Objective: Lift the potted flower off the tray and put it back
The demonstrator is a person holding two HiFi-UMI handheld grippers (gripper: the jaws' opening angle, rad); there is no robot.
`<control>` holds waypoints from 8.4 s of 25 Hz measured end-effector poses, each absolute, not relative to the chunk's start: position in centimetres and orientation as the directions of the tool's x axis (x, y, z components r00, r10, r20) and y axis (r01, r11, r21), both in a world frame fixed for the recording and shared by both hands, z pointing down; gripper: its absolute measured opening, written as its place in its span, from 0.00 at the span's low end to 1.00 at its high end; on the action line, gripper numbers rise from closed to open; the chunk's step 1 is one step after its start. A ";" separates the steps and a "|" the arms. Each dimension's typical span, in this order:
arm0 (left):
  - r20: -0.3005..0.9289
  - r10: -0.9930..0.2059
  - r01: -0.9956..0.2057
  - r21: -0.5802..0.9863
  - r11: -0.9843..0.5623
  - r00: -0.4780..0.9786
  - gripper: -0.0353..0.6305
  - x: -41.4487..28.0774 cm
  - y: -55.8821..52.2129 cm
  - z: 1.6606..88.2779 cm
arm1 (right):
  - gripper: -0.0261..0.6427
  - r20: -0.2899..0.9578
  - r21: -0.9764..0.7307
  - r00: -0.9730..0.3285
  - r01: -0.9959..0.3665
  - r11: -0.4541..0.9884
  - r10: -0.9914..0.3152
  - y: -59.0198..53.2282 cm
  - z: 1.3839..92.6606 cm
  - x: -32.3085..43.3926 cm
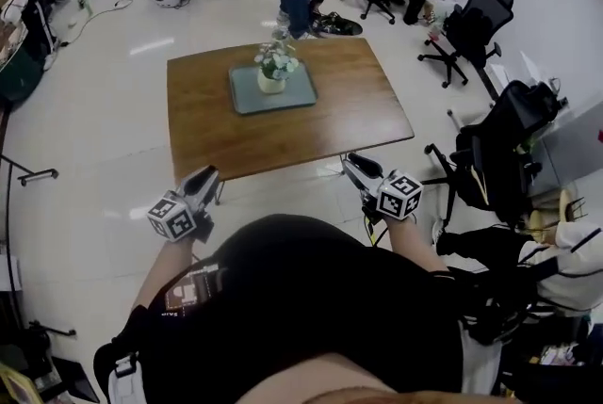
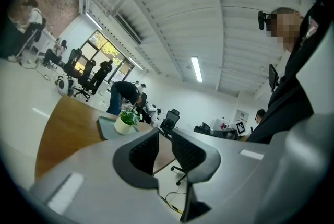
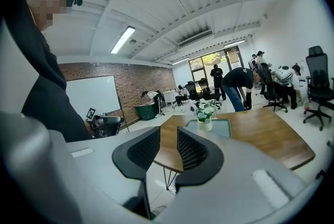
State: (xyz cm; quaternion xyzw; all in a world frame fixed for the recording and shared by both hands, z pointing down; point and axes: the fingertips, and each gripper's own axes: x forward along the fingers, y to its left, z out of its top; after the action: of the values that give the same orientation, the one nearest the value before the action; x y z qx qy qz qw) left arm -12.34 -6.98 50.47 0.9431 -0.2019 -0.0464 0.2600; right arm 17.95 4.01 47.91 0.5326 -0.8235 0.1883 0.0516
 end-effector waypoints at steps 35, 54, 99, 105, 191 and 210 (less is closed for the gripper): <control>0.361 -0.558 -0.663 0.363 -0.654 0.747 0.74 9.8 -33.9 59.5 | 0.24 0.287 -0.355 -0.592 -0.796 0.491 -0.753 -26.8 55.0 35.9; 0.447 -0.513 -0.672 0.356 -0.650 0.733 0.80 17.5 -35.5 65.1 | 0.24 0.348 -0.371 -0.586 -0.803 0.466 -0.732 -25.9 57.7 36.1; 0.315 -0.762 -0.800 0.434 -0.415 0.566 0.38 -10.1 -32.1 63.3 | 0.81 0.495 -0.175 -0.461 -0.883 0.435 -0.736 -42.4 68.3 13.0; 0.258 -0.817 -0.814 0.442 -0.376 0.517 0.05 -15.5 -30.9 61.9 | 0.81 0.477 -0.192 -0.583 -0.799 0.569 -0.658 -44.7 67.0 1.5; 0.586 -0.779 -0.970 0.214 -0.118 0.224 0.88 -13.0 -40.7 73.6 | 0.16 0.418 -0.328 -0.704 -0.706 0.627 -0.574 -25.2 52.9 27.4; 0.585 -0.805 -0.991 0.128 -0.029 0.099 0.83 -15.1 -46.1 74.9 | 0.16 0.505 -0.317 -0.596 -0.801 0.508 -0.625 -21.6 54.9 33.7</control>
State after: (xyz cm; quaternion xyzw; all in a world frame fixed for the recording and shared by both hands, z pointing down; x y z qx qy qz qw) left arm -15.10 -46.13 74.90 0.6945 -0.6466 0.1799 0.2592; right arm 33.67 -21.65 54.90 0.4181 -0.8524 0.2669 0.1652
